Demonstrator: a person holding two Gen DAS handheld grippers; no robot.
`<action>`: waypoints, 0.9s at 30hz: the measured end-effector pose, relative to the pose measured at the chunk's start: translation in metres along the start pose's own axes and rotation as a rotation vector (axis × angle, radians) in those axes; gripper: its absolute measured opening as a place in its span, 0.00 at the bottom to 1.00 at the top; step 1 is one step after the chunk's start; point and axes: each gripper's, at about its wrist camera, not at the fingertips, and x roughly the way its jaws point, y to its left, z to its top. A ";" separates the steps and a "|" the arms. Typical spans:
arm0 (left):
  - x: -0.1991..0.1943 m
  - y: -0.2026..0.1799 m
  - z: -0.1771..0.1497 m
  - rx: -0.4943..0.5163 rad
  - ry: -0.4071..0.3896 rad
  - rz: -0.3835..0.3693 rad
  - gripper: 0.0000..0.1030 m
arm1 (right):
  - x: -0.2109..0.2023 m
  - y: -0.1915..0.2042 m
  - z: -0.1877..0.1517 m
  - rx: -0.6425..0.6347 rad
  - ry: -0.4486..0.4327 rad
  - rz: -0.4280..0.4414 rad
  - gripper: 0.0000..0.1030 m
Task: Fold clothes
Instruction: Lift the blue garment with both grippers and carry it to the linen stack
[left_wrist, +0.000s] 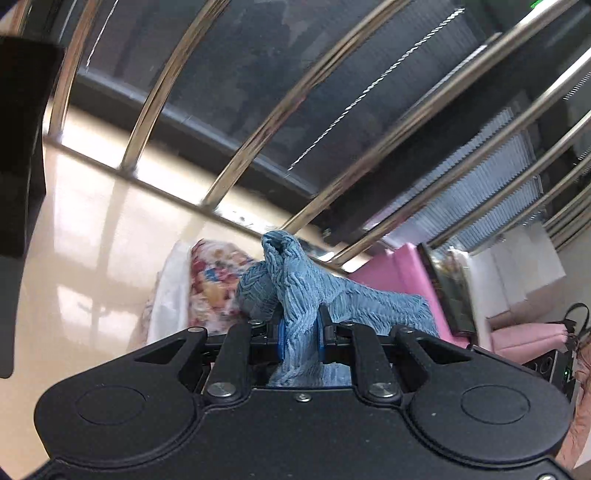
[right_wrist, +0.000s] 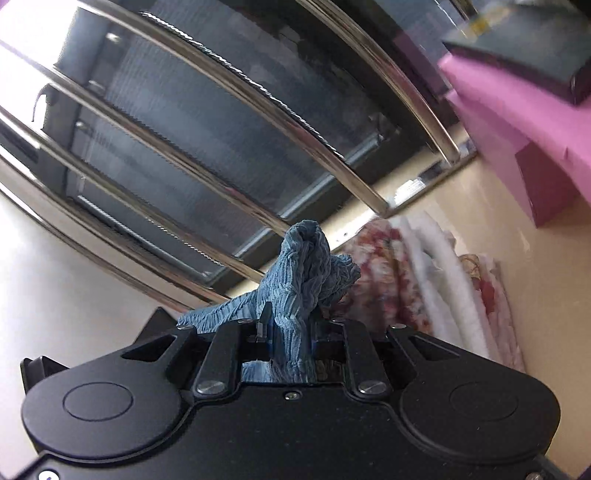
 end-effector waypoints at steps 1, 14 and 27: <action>0.003 0.004 -0.001 -0.003 0.001 0.001 0.15 | 0.004 -0.006 0.000 0.005 0.004 -0.005 0.16; -0.041 -0.001 -0.011 0.122 -0.283 0.006 0.56 | -0.022 -0.006 -0.007 -0.091 -0.213 -0.094 0.62; 0.004 0.009 -0.047 0.056 -0.192 0.069 0.09 | 0.008 0.012 -0.060 -0.264 -0.244 -0.234 0.16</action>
